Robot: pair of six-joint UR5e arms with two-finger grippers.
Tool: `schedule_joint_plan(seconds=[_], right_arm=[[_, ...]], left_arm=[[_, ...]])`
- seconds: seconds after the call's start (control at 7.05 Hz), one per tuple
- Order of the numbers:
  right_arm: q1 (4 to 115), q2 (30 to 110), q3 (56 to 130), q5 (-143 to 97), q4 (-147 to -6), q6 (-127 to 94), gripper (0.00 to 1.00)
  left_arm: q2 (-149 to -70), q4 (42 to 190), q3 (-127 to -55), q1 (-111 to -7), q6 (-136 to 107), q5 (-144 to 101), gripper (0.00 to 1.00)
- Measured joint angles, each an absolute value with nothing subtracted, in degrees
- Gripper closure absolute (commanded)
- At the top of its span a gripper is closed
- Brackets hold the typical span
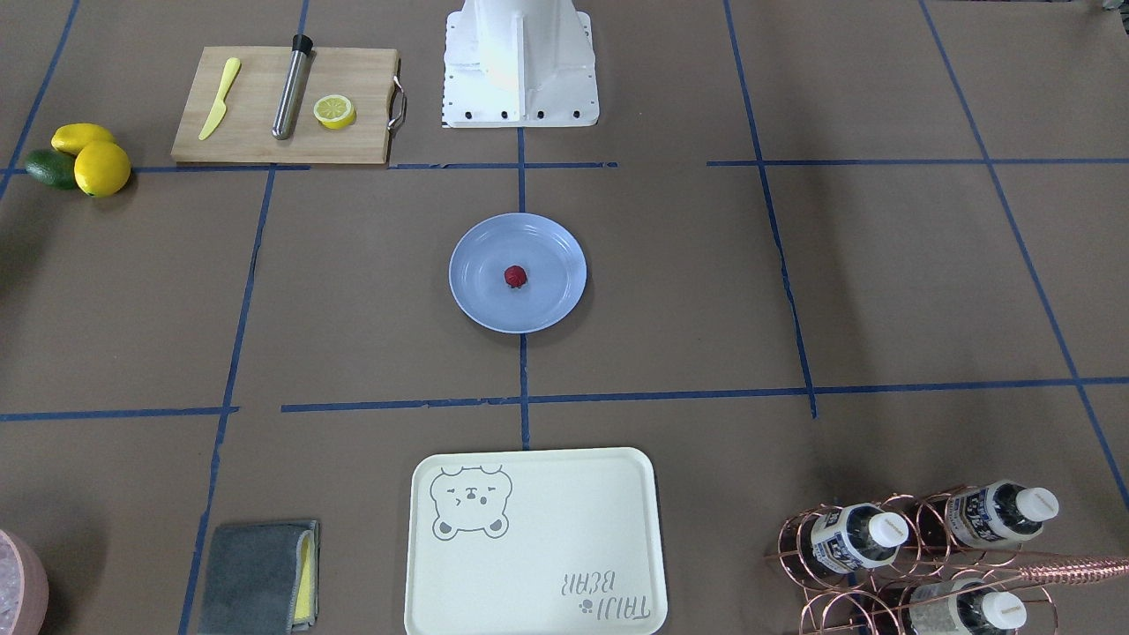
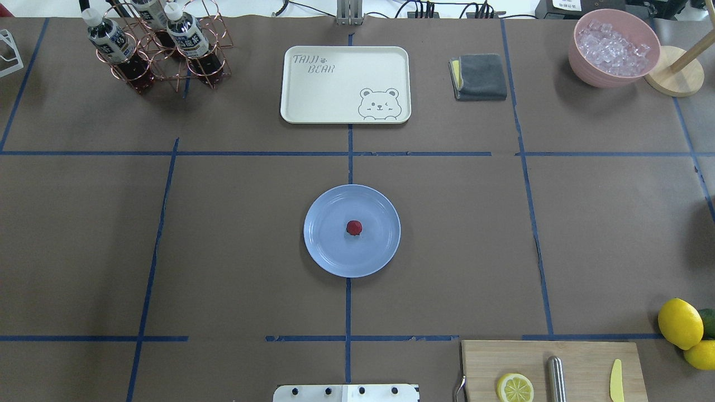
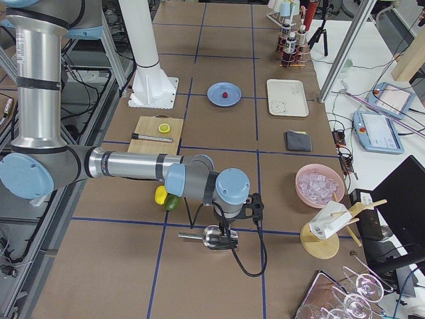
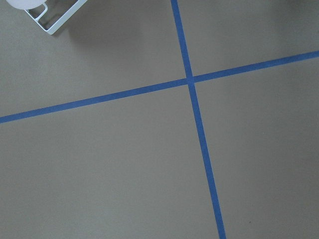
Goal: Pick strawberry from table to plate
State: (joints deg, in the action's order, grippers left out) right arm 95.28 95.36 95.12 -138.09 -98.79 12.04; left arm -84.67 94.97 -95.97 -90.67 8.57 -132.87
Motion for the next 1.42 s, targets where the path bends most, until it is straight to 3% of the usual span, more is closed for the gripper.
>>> schedule_joint_plan(seconds=[1.42], right_arm=[[95.71,95.60,95.27,-138.43,-98.79,11.78,0.00]], left_arm=[[-90.43,95.56,-91.23,-90.62,7.78,-132.80,0.00]])
